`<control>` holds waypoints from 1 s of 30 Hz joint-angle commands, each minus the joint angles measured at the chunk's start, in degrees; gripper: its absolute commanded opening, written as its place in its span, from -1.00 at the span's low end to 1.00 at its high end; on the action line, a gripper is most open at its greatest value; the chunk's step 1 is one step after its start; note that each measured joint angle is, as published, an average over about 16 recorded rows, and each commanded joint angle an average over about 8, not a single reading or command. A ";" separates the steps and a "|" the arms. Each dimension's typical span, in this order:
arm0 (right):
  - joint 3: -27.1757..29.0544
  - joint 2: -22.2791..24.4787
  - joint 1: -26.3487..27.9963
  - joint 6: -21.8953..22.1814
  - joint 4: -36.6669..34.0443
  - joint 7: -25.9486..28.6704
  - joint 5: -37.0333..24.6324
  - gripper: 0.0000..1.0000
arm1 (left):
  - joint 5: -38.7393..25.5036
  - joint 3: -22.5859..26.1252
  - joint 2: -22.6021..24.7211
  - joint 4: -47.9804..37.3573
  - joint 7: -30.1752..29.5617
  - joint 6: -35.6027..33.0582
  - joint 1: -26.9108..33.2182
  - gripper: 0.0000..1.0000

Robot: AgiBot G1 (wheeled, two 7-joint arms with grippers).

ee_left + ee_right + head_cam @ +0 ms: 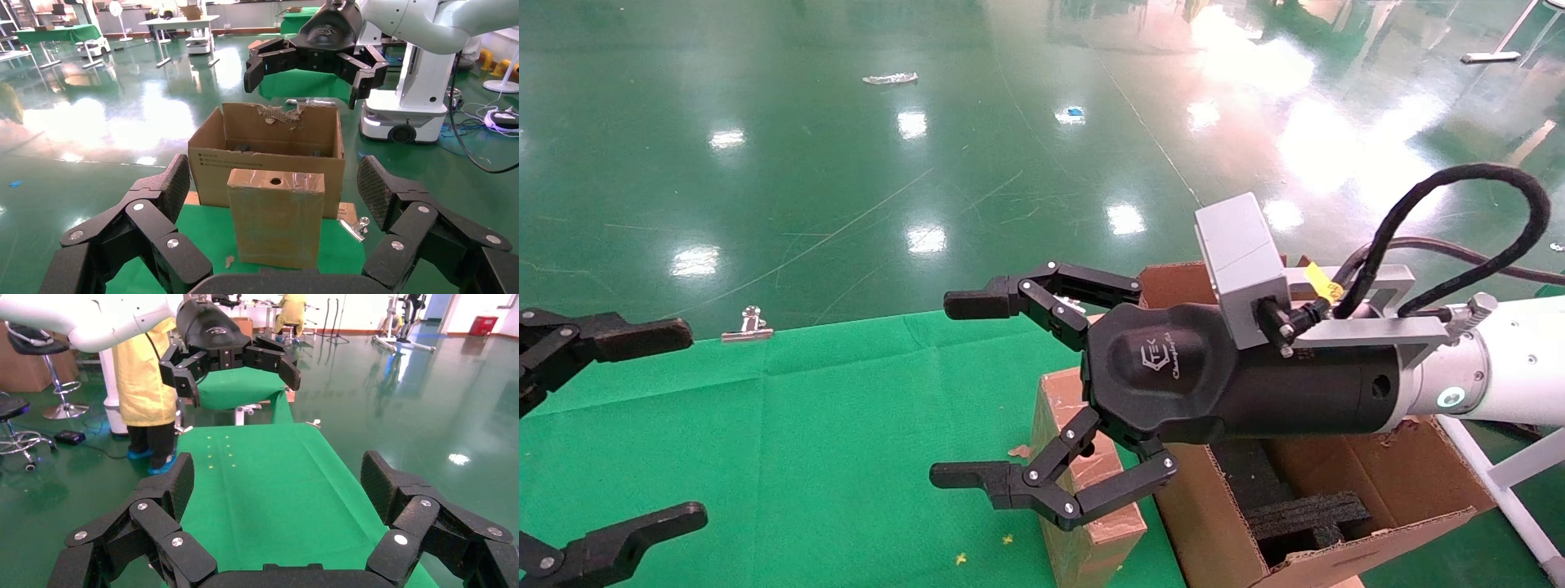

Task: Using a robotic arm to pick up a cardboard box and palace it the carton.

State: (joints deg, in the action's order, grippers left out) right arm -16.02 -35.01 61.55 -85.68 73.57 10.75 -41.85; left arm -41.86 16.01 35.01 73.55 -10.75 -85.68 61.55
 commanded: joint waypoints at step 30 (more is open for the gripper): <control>-11.71 -4.59 13.29 -1.67 4.34 9.25 -20.40 1.00 | 0.03 0.06 -0.01 -0.06 0.04 -0.01 0.04 1.00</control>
State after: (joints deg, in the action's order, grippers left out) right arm -27.95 -39.83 74.10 -87.22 77.60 19.43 -60.62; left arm -41.83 16.08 35.01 73.50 -10.70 -85.69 61.59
